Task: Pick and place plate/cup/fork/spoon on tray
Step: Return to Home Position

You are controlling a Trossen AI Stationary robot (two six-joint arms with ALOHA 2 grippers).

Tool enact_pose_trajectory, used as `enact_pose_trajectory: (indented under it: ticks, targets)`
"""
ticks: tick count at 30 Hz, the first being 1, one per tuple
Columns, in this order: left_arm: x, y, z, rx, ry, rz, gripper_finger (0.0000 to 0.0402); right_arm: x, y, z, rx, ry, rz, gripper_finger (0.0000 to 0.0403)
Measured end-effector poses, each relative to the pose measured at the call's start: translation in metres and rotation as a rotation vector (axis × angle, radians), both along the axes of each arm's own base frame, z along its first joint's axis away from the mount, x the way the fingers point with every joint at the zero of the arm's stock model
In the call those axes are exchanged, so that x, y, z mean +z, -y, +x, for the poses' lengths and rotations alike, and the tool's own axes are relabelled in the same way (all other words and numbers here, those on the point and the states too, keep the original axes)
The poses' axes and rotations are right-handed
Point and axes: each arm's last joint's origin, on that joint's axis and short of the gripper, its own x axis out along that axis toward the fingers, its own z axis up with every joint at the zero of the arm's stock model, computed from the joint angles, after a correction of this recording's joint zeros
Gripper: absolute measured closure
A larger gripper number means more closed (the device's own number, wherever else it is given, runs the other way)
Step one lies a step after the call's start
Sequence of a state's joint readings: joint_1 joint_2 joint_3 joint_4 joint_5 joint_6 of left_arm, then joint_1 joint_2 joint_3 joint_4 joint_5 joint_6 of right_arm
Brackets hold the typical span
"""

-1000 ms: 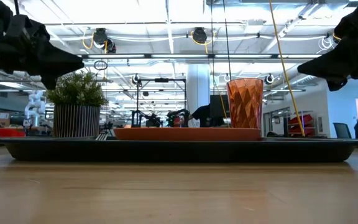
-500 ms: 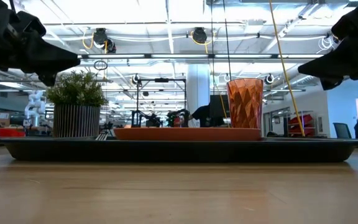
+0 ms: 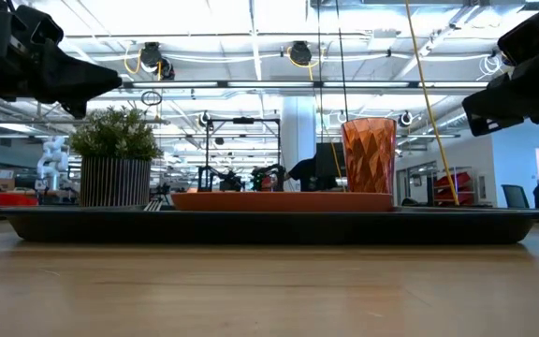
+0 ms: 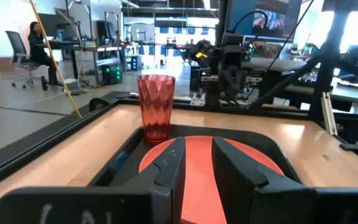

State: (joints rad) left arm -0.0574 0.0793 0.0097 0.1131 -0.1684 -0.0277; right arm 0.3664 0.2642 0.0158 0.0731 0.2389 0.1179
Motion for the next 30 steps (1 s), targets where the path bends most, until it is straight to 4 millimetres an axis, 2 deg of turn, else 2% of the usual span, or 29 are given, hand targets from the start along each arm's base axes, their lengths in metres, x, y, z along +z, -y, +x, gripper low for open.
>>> enact_pose_trajectory:
  ticks: [13, 20, 27, 30]
  targets:
    - [0.000, 0.000, 0.000, 0.000, 0.002, -0.003, 0.0321, 0.002, 0.010, 0.004, 0.076, 0.026, -0.058, 0.0403]
    - [0.000, 0.000, 0.000, 0.000, 0.002, -0.003, 0.0321, 0.003, 0.019, 0.005, 0.040, 0.041, -0.056, 0.0403]
    - [0.000, 0.000, 0.000, -0.001, 0.003, -0.003, 0.0321, 0.014, 0.024, 0.007, 0.040, 0.150, -0.051, 0.0403]
    - [0.000, 0.000, 0.000, -0.001, 0.003, -0.003, 0.0321, 0.012, 0.026, 0.007, 0.028, 0.128, -0.028, 0.0403]
